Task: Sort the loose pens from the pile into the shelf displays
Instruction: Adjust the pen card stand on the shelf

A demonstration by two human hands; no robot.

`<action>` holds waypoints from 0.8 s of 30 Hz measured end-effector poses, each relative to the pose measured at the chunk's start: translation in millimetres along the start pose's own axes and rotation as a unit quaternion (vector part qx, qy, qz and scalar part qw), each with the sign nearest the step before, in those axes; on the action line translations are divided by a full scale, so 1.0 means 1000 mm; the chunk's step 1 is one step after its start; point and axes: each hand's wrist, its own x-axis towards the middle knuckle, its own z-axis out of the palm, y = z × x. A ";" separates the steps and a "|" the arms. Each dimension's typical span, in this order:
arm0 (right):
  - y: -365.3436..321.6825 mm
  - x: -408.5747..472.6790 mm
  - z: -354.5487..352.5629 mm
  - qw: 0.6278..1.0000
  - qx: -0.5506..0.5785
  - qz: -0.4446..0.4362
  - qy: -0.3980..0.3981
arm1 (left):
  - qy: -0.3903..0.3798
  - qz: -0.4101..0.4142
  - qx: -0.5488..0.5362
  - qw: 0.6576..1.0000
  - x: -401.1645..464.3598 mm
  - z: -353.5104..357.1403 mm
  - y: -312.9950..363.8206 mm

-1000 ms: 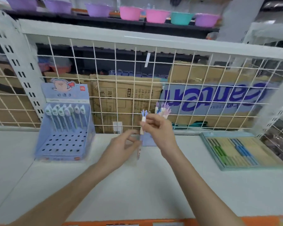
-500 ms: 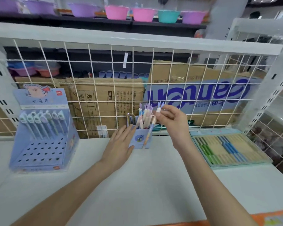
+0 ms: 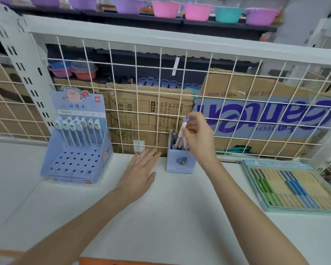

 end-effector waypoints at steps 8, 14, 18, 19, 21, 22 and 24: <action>0.017 0.004 0.006 0.969 -0.225 -0.085 -0.058 | -0.012 -0.027 -0.005 1.000 -0.011 0.008 0.004; 0.017 -0.005 0.012 0.963 -0.250 -0.100 -0.003 | -0.009 -0.020 -0.030 0.999 -0.022 0.011 0.000; 0.007 -0.020 0.023 0.965 -0.257 -0.062 -0.001 | 0.014 -0.013 -0.048 0.999 -0.033 0.005 -0.011; 0.002 -0.027 0.029 0.963 -0.258 -0.074 0.005 | 0.022 -0.014 -0.053 0.998 -0.037 0.001 -0.016; -0.010 -0.045 0.051 0.961 -0.249 -0.117 0.012 | 0.034 -0.022 -0.056 0.998 -0.049 -0.009 -0.030; -0.018 -0.055 0.065 0.962 -0.237 -0.135 0.006 | 0.041 -0.029 -0.057 0.997 -0.057 -0.014 -0.040; -0.035 -0.075 0.096 0.964 -0.206 -0.165 -0.024 | 0.059 -0.044 -0.063 0.995 -0.077 -0.026 -0.063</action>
